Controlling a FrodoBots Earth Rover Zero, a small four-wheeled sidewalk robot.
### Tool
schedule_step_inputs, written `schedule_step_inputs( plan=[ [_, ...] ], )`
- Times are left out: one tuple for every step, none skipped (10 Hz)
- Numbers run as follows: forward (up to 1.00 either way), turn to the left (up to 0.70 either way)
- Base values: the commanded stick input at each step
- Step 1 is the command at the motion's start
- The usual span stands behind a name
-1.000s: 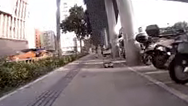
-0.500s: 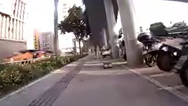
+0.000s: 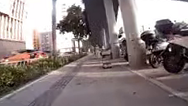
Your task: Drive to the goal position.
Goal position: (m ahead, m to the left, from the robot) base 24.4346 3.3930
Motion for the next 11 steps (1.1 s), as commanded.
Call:
schedule_step_inputs(
  plan=[
    [0.7, 0.0],
    [0.51, 0.0],
    [0.45, 0.0],
    [0.45, 0.0],
    [0.45, 0.0],
    [0.45, 0.0],
    [0.45, -0.1],
    [0.45, -0.2],
    [0.45, 0.0],
    [0.45, 0.0],
    [0.45, 0.0]
  ],
)
